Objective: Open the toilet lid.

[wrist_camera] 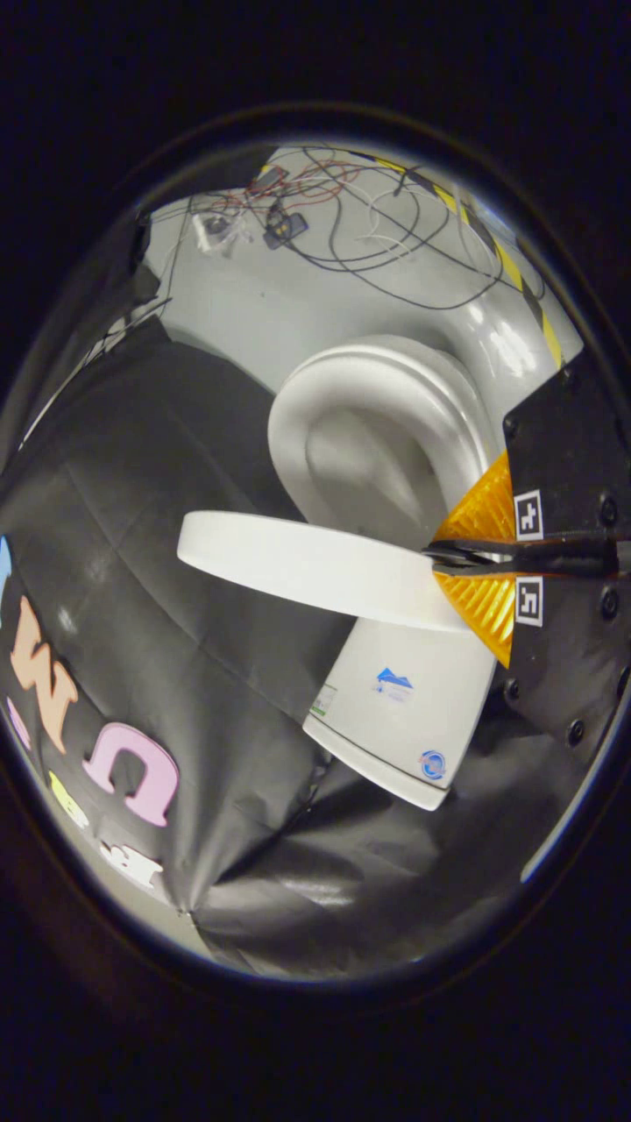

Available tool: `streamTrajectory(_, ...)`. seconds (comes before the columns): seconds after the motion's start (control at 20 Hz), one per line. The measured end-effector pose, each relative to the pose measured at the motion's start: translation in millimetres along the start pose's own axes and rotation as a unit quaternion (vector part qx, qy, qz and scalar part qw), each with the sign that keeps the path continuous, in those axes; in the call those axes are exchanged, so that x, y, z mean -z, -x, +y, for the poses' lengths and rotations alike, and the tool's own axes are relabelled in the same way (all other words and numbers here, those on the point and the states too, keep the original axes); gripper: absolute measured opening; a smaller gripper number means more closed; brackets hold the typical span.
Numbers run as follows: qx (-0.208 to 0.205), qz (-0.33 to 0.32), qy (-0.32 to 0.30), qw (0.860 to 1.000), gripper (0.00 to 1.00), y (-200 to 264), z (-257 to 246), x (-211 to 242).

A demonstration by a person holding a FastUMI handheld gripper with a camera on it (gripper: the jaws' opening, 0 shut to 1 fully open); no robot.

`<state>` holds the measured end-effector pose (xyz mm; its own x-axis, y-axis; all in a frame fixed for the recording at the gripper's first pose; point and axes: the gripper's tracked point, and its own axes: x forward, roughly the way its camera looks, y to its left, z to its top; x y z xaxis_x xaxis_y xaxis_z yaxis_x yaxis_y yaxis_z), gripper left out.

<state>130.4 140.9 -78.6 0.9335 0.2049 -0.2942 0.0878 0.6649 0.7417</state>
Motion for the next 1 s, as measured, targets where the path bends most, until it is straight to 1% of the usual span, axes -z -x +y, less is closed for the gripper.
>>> streamTrajectory(0.1, -0.004, -0.014, 0.014, 1.0, 0.01, 1, 15, -4)
streamTrajectory(0.3, -0.016, -0.027, 0.022, 0.999, 0.01, 2, 39, -9)
streamTrajectory(0.5, -0.014, -0.031, 0.056, 0.998, 0.01, 4, 54, -14)
streamTrajectory(0.6, -0.017, -0.029, 0.085, 0.996, 0.01, 5, 59, -16)
streamTrajectory(0.65, -0.014, -0.031, 0.089, 0.995, 0.01, 4, 61, -15)
streamTrajectory(0.7, -0.008, -0.035, 0.087, 0.996, 0.01, -5, 52, -14)
streamTrajectory(0.8, 0.007, -0.04, 0.084, 0.996, 0.01, -3, 53, -17)
streamTrajectory(1.0, 0.018, -0.034, 0.1, 0.994, 0.01, -4, 53, -14)
